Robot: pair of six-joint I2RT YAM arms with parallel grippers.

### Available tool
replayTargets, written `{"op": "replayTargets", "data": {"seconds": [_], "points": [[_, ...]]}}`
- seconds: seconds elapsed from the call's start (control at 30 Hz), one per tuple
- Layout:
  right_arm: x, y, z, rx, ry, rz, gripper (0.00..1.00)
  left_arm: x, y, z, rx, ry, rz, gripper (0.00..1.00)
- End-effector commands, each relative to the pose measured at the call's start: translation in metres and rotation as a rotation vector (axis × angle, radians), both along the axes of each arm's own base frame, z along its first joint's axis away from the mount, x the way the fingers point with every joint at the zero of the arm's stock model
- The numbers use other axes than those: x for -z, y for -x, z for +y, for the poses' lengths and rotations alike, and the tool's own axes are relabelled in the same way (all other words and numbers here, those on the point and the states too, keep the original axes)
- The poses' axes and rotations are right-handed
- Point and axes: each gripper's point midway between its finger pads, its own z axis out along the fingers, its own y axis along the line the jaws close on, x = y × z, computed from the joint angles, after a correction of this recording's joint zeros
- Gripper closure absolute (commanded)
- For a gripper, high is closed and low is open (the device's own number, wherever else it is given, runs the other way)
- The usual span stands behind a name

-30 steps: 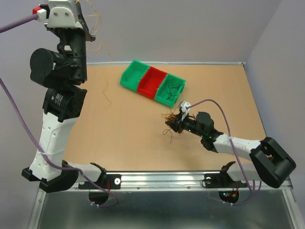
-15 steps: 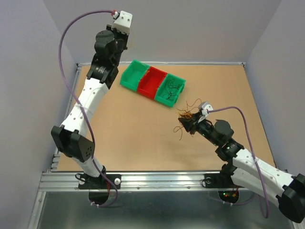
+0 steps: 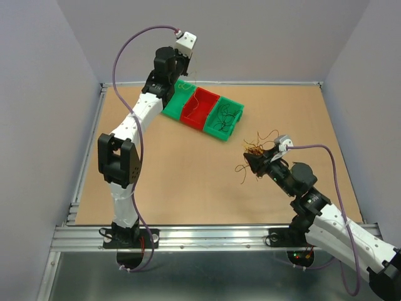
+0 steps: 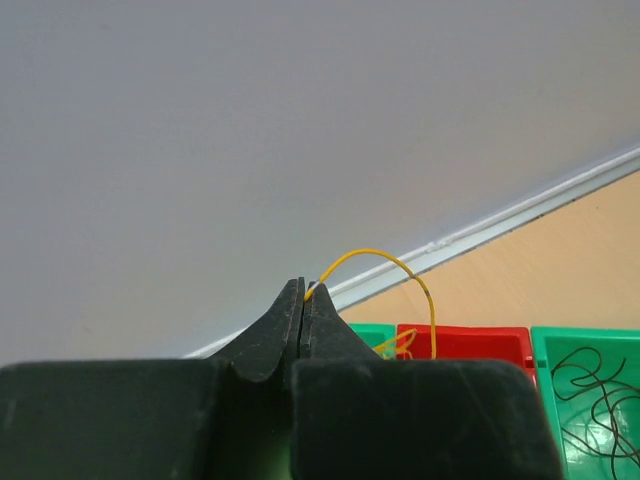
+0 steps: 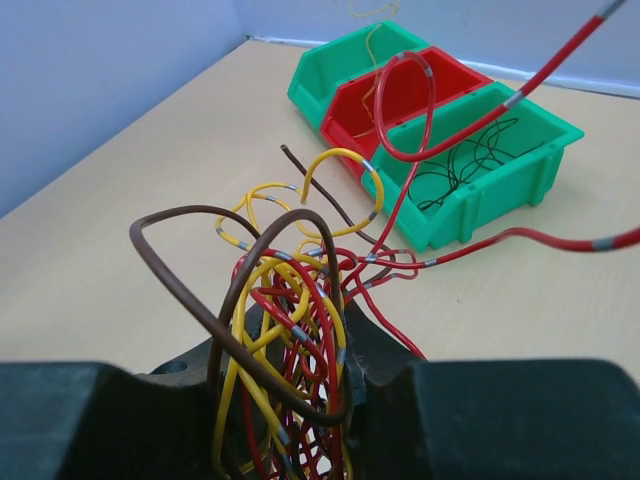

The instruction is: Untangle the cables

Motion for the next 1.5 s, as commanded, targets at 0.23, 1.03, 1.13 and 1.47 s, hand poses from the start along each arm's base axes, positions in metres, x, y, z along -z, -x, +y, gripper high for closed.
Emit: {"op": "replayTargets", "data": {"seconds": [0.23,1.03,1.13,1.47], "points": [[-0.01,0.003,-0.007,0.024,-0.045,-0.016,0.72,0.027,0.007,-0.022,0.121,0.031,0.045,1.0],[-0.003,0.002,-0.003,0.012,-0.035,0.022,0.72,0.238,-0.002,-0.052,0.074,-0.151,0.5,1.0],[-0.001,-0.001,0.0,0.017,-0.035,0.044,0.72,0.268,0.008,-0.063,0.091,-0.186,0.571,1.0],[0.013,-0.017,0.011,0.034,-0.021,0.14,0.71,0.303,0.039,-0.087,0.241,-0.163,0.75,0.78]]}}
